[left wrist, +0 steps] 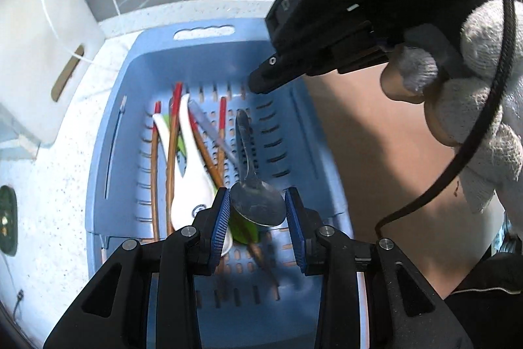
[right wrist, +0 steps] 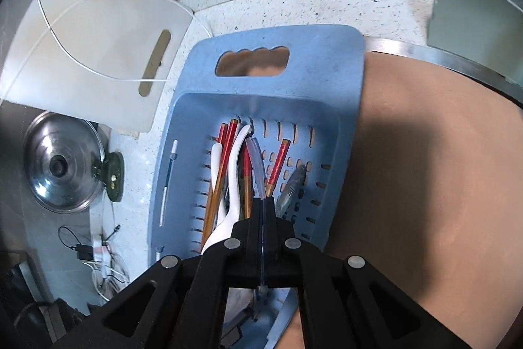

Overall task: Organize utensils
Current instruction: 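Lower the steel spoon into the basket and open both tools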

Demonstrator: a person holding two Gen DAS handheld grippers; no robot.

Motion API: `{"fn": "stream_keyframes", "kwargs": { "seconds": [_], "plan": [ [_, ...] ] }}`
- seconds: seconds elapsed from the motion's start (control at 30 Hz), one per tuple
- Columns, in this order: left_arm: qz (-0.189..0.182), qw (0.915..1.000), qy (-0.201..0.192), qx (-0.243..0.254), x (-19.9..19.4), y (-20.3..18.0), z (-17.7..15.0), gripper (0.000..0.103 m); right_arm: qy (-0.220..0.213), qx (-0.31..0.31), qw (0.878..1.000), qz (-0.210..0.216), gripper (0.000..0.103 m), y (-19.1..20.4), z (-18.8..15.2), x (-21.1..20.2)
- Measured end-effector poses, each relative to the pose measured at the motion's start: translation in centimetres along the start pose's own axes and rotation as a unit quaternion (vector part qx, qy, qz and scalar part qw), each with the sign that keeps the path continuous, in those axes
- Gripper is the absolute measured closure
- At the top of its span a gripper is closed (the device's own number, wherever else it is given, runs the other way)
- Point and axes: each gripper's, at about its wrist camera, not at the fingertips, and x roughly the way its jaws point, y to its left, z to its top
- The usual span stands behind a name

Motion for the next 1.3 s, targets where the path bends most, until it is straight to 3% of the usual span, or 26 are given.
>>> {"fn": "stream_keyframes", "kwargs": {
  "seconds": [0.6,0.8,1.3],
  "plan": [
    [0.009,0.9986,0.050,-0.014,3.0,0.9,-1.3,0.070,0.016,-0.022,1.000,0.012,0.101,-0.2,-0.5,0.2],
    [0.018,0.9985,0.046,-0.024,2.6,1.2,-1.7,0.069,0.016,-0.036,0.999,0.016,0.101,-0.3,-1.0,-0.1],
    [0.050,0.9968,0.004,-0.062,-1.9,1.0,-2.3,0.042,-0.008,-0.086,0.996,0.017,0.071,-0.3,-3.1,-2.9]
  ]
}}
